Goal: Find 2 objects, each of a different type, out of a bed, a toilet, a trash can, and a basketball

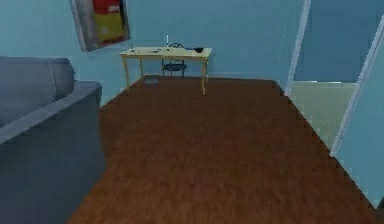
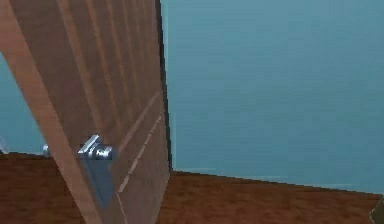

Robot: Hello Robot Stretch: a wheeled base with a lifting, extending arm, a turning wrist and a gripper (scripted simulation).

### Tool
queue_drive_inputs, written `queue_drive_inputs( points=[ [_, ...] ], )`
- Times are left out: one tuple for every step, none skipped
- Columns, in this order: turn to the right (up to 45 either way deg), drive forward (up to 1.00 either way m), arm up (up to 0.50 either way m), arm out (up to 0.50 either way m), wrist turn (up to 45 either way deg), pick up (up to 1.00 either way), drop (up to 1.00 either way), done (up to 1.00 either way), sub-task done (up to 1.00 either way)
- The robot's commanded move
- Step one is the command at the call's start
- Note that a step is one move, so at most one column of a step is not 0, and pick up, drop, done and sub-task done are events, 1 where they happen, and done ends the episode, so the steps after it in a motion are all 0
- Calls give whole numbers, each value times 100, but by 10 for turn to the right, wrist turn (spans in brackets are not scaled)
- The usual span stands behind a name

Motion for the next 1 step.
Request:
queue_drive_inputs(
  points=[
    [60,0,0,0,0,0,0,0,0]
  ],
)
